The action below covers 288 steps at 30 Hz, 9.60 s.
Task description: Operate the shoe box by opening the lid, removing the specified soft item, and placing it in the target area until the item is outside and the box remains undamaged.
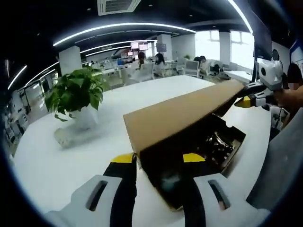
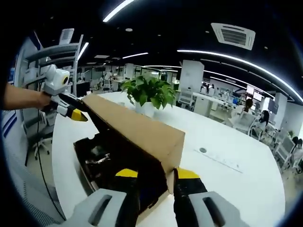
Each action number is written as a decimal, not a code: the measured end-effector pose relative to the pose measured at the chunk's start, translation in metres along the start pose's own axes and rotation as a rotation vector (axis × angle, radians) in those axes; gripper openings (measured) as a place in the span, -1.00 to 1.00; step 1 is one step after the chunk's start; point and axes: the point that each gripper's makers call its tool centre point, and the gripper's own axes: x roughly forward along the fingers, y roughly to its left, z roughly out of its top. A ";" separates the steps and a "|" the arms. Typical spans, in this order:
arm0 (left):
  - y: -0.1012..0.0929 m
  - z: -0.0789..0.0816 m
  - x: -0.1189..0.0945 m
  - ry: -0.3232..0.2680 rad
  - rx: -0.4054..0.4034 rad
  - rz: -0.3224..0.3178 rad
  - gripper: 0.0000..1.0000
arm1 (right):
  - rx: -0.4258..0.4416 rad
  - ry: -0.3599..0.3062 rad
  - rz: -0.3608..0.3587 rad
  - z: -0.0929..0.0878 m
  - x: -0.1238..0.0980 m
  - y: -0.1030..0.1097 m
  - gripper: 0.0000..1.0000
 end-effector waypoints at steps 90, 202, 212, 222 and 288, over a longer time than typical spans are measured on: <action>0.061 -0.005 0.062 0.051 -0.089 0.157 -0.82 | 0.080 0.095 -0.093 -0.036 0.060 -0.052 -1.00; -0.021 -0.041 0.052 0.146 -0.231 0.069 -0.65 | 0.207 0.151 0.088 -0.060 0.055 -0.001 -0.63; -0.042 -0.055 0.042 0.192 -0.234 0.023 -0.63 | 0.165 0.186 0.143 -0.066 0.068 0.014 -0.54; -0.063 -0.075 0.039 0.255 -0.246 -0.032 -0.62 | 0.119 0.226 0.188 -0.066 0.079 0.021 -0.43; -0.085 -0.042 0.029 0.146 -0.434 -0.112 -1.00 | 0.336 0.235 0.224 -0.038 0.066 0.017 -1.00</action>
